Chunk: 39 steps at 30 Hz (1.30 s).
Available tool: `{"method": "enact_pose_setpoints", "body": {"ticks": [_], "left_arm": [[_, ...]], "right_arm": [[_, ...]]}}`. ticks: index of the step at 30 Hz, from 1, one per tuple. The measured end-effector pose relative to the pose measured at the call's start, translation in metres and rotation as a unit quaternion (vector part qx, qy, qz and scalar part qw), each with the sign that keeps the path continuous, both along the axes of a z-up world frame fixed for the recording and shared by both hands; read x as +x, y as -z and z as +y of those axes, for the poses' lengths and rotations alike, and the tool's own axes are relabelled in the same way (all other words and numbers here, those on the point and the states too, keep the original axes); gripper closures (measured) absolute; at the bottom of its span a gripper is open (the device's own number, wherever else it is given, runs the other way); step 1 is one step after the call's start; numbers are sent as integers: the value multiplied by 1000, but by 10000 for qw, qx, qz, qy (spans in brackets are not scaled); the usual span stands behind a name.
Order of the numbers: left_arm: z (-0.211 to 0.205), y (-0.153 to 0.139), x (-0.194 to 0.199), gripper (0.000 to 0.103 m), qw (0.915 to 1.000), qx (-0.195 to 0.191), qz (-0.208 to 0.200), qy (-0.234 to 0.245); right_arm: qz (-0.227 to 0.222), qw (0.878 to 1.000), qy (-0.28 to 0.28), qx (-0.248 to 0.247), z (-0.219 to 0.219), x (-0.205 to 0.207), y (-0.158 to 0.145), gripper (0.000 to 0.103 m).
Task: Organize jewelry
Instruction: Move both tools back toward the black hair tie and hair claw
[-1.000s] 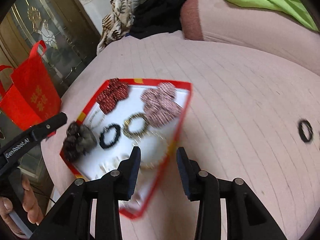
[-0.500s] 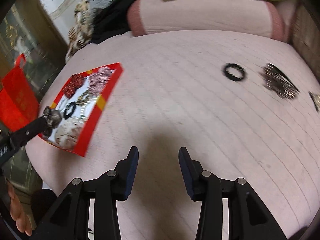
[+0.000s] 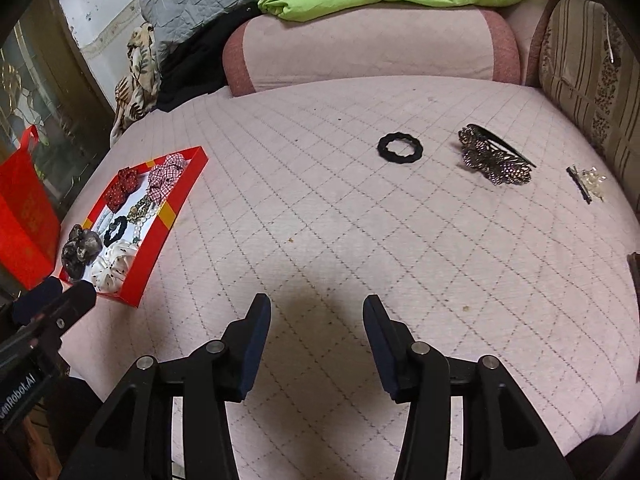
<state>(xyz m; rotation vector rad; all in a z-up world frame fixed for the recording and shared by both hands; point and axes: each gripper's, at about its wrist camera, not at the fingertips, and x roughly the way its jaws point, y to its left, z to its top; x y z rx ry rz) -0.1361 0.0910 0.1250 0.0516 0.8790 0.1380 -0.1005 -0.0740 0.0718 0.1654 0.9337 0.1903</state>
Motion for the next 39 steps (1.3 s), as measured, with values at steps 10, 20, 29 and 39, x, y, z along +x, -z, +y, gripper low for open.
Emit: {"method": "enact_pose_setpoints", "body": {"ticks": [10,20,29,39], "left_arm": [[-13,2,-3,44,9998,-9,76,165],[-16,4,-2,44,9997,-27,135,183],[-22,6,-1,44,9995,12,190,238],[-33,10,4,44,9992,116,262,296]], "right_arm": [[-9,9998,175,44,-13,-4,1,50],[-51,9997,249,-23,-18,-7,1,50],[-94,9994,334,-23,-25,-6,1,50],[-138,9989,457,20,-38,-5,4,50]]}}
